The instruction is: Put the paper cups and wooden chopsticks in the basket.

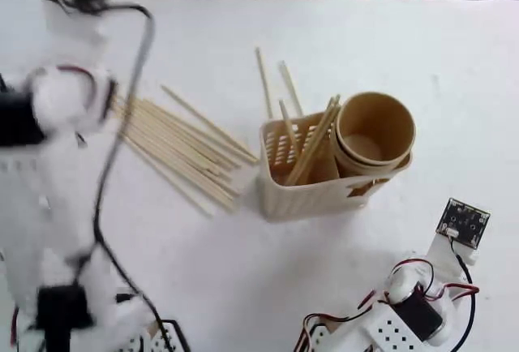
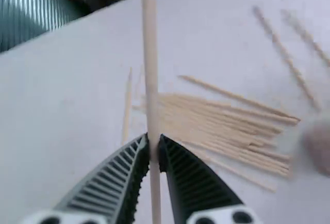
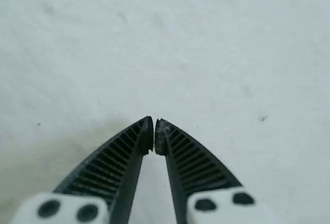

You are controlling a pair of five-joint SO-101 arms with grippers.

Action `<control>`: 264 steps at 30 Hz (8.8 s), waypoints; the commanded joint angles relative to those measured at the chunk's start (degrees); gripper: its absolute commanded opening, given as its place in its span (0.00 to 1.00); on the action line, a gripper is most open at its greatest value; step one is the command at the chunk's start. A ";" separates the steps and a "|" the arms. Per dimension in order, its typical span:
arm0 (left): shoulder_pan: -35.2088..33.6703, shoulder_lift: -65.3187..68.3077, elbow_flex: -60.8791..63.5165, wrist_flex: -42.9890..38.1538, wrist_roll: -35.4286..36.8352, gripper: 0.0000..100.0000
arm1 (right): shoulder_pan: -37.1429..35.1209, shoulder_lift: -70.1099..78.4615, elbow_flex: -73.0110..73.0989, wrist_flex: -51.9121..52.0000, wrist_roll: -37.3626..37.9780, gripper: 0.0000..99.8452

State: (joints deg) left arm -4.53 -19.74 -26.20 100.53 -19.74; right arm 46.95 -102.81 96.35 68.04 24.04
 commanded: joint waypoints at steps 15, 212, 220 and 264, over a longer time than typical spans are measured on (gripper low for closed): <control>45.76 -25.71 32.88 -49.14 9.14 0.02 | 0.40 -0.48 0.53 -0.57 -0.18 0.02; 30.90 -32.13 40.44 -43.34 10.73 0.02 | 0.31 -0.48 0.53 -0.57 -0.18 0.02; 41.80 -31.87 43.78 -59.43 12.66 0.02 | 0.31 -0.48 0.53 -0.57 -0.18 0.02; 1.10 -32.92 63.21 -53.80 19.87 0.05 | 0.40 -0.48 0.53 -0.57 -0.18 0.02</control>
State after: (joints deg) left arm 3.82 -52.00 32.70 47.60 -3.30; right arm 46.95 -102.81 96.35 68.04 24.04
